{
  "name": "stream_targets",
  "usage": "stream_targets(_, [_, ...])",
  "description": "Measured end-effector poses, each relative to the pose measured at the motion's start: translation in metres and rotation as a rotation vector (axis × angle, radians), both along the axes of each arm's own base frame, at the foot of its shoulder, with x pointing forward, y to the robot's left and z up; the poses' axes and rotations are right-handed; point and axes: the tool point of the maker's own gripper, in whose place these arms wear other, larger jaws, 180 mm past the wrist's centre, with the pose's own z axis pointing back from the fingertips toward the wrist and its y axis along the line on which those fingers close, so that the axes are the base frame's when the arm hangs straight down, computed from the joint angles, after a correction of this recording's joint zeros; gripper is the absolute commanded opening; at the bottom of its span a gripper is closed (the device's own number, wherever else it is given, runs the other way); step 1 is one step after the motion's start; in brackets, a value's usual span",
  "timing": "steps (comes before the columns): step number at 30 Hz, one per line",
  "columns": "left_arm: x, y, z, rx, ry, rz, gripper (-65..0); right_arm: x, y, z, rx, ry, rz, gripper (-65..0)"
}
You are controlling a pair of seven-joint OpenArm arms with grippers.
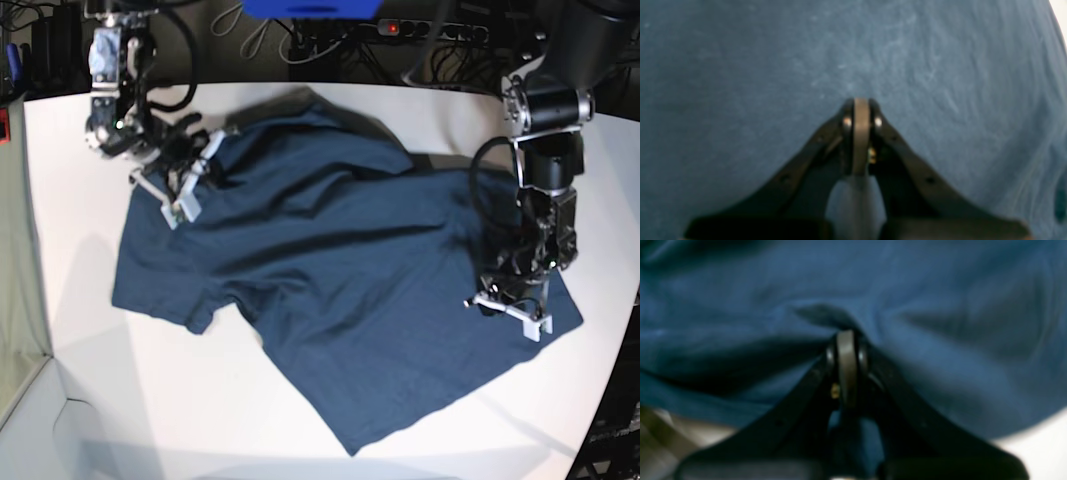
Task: Layout the t-shirt on the table in an organized manner, then fold the t-shirt properly
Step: 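Regrasp the shirt edges with both grippers and pull them outward, then stretch the shirt between both grippers and release it flat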
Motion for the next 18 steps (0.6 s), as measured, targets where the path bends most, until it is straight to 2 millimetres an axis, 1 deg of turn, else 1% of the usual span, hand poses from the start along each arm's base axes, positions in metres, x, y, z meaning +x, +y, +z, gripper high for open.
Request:
stream_targets(2, [-0.003, 0.004, -0.003, 0.0, -0.006, 0.009, -64.6, 0.019, -0.009, -0.003, 0.02, -0.031, -0.014, -65.0])
stream_targets(4, [-0.014, 0.012, -0.008, 0.001, -0.009, 0.015, -64.6, 0.035, -0.02, -0.004, 0.025, -0.051, -0.026, -65.0])
stream_targets(8, [-0.034, 0.037, -0.014, 0.009, -0.026, 0.045, -64.6, 0.07, -0.045, -0.004, -0.006, -0.056, -0.049, -65.0])
stream_targets(11, [-0.05, 0.06, -0.015, -0.035, -0.043, 0.118, -64.6, 0.096, -0.07, 0.001, -0.061, -0.047, -0.071, -65.0])
stream_targets(13, [-0.067, 0.078, -0.015, -0.03, -0.042, 0.143, -64.6, 0.109, -0.085, 0.006, -0.09, -0.033, -0.085, -65.0])
stream_targets(15, [-0.083, 0.089, -0.014, -0.011, -0.046, 0.152, -64.6, 0.12, -0.098, 0.011, -0.128, -0.028, -0.099, -65.0])
stream_targets(17, [-0.094, 0.093, -0.011, 0.002, -0.045, 0.146, -64.6, 0.13, -0.103, 0.018, -0.152, -0.019, -0.102, -65.0])
stream_targets(18, [-0.099, 0.091, -0.01, 0.005, -0.024, 0.134, -64.6, 0.133, -0.107, 0.021, -0.184, -0.008, -0.1, -65.0])
